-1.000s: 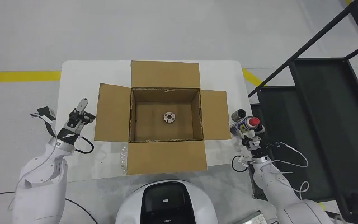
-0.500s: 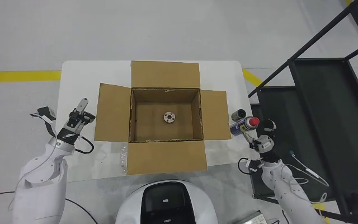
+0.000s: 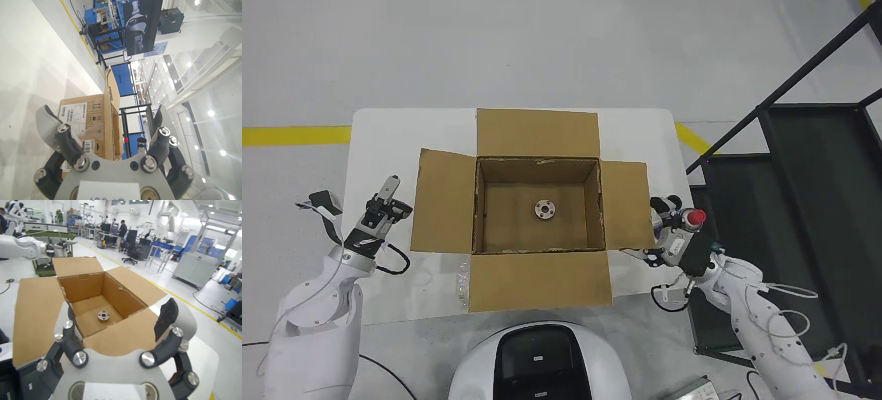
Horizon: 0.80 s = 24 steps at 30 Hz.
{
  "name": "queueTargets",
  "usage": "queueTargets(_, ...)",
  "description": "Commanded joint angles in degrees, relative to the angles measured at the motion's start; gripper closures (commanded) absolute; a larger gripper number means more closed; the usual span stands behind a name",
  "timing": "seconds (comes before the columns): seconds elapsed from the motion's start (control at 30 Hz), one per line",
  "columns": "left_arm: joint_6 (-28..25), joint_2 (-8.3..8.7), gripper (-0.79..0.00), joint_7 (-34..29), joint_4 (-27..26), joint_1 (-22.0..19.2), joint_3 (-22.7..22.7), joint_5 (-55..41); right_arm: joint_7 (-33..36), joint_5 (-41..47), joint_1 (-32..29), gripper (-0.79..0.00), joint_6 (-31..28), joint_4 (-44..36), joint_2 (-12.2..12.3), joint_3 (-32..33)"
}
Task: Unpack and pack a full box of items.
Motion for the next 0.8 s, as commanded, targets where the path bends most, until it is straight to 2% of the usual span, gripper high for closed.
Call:
queueTargets(0.0,0.0,0.0,-0.785,0.0,0.0,0.0,0.0,0.0,6.2,1.1,0.4,-0.785,-2.5,-1.5,0.0,-0.9)
queueTargets(0.07,0.0,0.0,-0.785,0.0,0.0,0.0,0.0,0.0,11.9,5.8,1.4,-0.785,-4.3,-2.5,-0.2,-1.2)
queueTargets(0.13,0.0,0.0,-0.785,0.0,0.0,0.0,0.0,0.0,14.8,9.8,1.3,-0.785,-5.8,-3.7,-0.3,-1.9)
queueTargets(0.77,0.0,0.0,-0.785,0.0,0.0,0.0,0.0,0.0,14.8,9.8,1.3,-0.785,-5.8,-3.7,-0.3,-1.9)
